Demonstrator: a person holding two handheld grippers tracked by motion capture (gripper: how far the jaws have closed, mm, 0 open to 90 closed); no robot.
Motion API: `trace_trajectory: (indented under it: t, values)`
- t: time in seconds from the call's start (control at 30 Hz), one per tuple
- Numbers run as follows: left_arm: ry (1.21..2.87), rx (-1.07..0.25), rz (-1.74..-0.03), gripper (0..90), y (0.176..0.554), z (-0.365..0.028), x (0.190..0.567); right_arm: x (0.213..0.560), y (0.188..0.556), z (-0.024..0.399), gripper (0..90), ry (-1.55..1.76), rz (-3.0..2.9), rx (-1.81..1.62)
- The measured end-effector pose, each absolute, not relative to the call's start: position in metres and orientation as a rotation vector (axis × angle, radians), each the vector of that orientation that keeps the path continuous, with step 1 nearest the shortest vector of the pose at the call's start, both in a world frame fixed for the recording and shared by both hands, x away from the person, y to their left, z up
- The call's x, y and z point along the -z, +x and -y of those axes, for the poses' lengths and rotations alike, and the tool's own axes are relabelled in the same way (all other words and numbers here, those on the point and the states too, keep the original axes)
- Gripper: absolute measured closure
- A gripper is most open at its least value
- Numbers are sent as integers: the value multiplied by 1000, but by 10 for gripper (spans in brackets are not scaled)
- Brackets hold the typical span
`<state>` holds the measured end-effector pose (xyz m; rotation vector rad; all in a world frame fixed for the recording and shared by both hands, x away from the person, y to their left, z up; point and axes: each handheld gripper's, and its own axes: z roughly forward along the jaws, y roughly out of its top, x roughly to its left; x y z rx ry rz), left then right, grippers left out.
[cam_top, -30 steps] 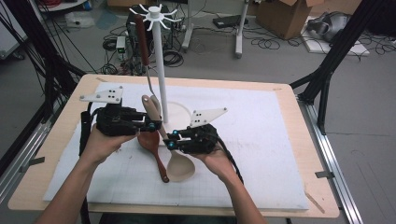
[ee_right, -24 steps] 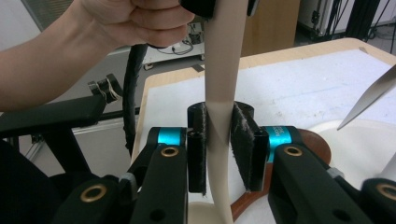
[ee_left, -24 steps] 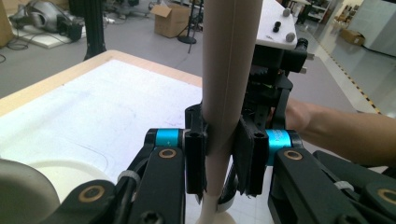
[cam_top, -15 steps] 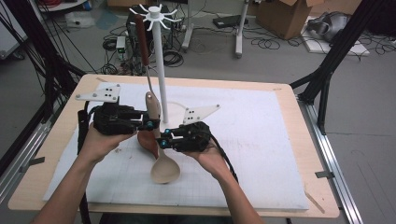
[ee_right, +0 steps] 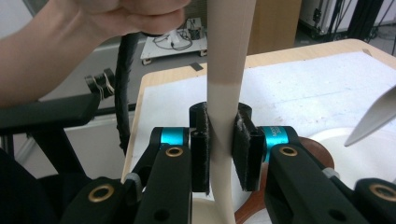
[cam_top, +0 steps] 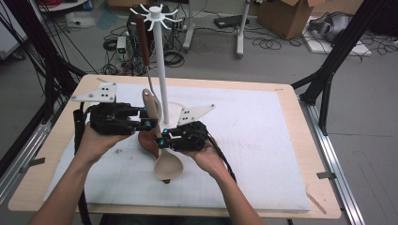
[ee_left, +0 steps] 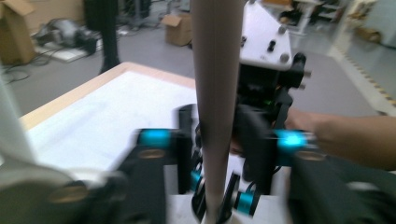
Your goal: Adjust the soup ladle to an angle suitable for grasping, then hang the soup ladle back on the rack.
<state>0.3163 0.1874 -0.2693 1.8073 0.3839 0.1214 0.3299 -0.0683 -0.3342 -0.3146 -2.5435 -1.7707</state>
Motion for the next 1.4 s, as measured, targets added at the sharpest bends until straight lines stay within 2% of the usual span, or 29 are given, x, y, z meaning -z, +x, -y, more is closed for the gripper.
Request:
trace_trajectory:
  t: [0.07, 0.27, 0.3, 0.57, 0.63, 0.97, 1.4]
  values:
    - [1810, -150, -394, 514, 314, -195, 272, 334, 333, 73, 789, -343, 2534, 1775]
    - [1804, -252, -533, 269, 309, -221, 286, 326, 340, 85, 789, -383, 2516, 1798]
    - [1798, -257, -549, 256, 308, -226, 289, 324, 341, 85, 788, -384, 2522, 1803]
    - [1797, -321, -641, 179, 303, -254, 307, 304, 352, 83, 788, -377, 2544, 1812]
    - [1794, -342, -661, 135, 301, -259, 310, 300, 356, 84, 789, -387, 2544, 1817]
    - [1783, -407, -742, 61, 293, -275, 327, 284, 374, 83, 788, -410, 2540, 1836]
    - [1798, -440, -792, 21, 294, -283, 341, 259, 384, 69, 788, -376, 2550, 1859]
